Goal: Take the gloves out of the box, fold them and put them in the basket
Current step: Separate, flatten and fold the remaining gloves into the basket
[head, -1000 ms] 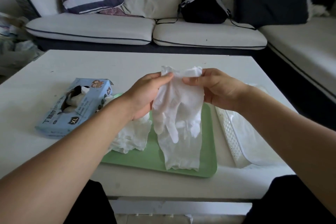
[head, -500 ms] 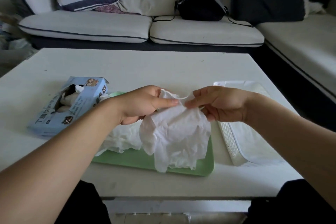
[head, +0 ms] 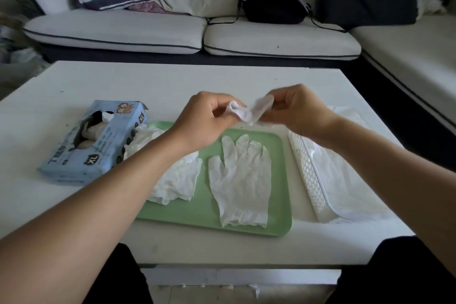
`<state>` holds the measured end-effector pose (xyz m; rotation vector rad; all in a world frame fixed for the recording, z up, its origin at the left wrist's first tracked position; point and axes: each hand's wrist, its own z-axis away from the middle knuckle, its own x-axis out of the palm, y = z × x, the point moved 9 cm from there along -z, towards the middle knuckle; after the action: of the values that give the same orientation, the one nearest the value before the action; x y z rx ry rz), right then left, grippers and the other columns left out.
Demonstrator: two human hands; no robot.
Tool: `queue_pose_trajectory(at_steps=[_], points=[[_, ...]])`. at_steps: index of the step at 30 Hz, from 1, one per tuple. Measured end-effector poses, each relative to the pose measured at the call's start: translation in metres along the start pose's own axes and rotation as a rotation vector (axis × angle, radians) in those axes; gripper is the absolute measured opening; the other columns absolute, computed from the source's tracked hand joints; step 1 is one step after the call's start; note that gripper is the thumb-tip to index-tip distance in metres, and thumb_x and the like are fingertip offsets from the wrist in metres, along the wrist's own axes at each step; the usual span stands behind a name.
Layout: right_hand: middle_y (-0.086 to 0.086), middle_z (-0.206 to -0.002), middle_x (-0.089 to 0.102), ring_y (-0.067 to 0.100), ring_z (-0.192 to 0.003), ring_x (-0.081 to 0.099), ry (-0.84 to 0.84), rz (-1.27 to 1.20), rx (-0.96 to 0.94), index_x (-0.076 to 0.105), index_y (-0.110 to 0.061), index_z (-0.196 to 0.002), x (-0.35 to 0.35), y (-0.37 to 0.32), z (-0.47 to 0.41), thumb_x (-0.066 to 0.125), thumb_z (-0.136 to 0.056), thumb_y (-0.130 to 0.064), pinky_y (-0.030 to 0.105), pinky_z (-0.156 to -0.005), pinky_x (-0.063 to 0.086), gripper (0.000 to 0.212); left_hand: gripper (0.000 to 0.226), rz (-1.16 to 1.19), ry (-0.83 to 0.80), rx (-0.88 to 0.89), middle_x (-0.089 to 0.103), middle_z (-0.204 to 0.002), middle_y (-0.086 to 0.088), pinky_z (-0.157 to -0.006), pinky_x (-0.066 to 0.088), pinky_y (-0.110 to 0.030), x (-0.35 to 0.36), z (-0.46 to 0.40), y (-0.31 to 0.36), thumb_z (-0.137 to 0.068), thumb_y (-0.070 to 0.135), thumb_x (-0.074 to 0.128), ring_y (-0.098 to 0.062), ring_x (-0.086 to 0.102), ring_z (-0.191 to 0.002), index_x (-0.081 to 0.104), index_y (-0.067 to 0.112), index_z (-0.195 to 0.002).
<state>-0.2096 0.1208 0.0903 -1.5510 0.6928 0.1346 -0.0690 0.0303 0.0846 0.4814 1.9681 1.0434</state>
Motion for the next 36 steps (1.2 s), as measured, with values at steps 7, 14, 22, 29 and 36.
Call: queue_pose_trajectory(at_steps=[7,14,22,29,36], points=[[-0.013,-0.085,0.073,-0.001,-0.078,0.065,-0.48,0.554,-0.027,0.079,-0.02,-0.092,0.079,0.032,0.039,0.083,-0.08,-0.021,0.019,-0.077,0.053,0.013,0.01,-0.347,-0.609,-0.236,0.073,-0.08,0.014,-0.067,0.051,-0.027,0.062,0.048,-0.042,-0.091,0.023,0.073,-0.007,0.065,-0.072,0.08,0.028,-0.096],[-0.001,-0.108,0.073,0.003,-0.084,0.055,-0.639,0.704,0.005,0.073,-0.016,-0.118,0.101,0.044,0.062,0.081,-0.083,-0.022,0.007,-0.072,0.037,0.036,0.019,-0.484,-0.749,-0.191,0.071,-0.092,0.016,-0.079,0.058,-0.038,0.093,0.075,-0.062,-0.089,0.019,0.072,-0.008,0.067,-0.083,0.078,0.033,-0.1],[-0.005,-0.097,0.075,-0.001,-0.071,0.053,-0.77,0.739,-0.023,0.077,-0.017,-0.107,0.119,0.049,0.075,0.081,-0.082,-0.026,0.002,-0.063,0.031,0.026,0.03,-0.67,-0.803,-0.129,0.068,-0.088,0.009,-0.072,0.058,-0.043,0.096,0.083,-0.07,-0.081,0.009,0.063,-0.017,0.066,-0.079,0.076,0.033,-0.094],[-0.011,-0.095,0.076,-0.004,-0.077,0.066,-0.909,0.637,0.13,0.076,-0.024,-0.106,0.107,0.051,0.072,0.083,-0.079,-0.03,0.005,-0.071,0.045,0.029,0.041,-0.612,-0.926,-0.283,0.063,-0.106,0.017,-0.087,0.057,-0.033,0.084,0.086,-0.048,-0.077,0.033,0.074,-0.008,0.063,-0.097,0.069,0.039,-0.118],[0.004,-0.109,0.068,0.014,-0.092,0.065,-0.194,0.78,0.145,0.072,-0.009,-0.109,0.039,0.074,-0.005,0.073,-0.09,-0.03,0.022,-0.08,0.05,0.028,0.033,-0.861,-0.357,-0.403,0.066,-0.113,-0.006,-0.085,0.056,-0.043,0.02,0.036,-0.082,-0.084,0.029,0.074,-0.027,0.066,-0.1,0.068,0.011,-0.111]])
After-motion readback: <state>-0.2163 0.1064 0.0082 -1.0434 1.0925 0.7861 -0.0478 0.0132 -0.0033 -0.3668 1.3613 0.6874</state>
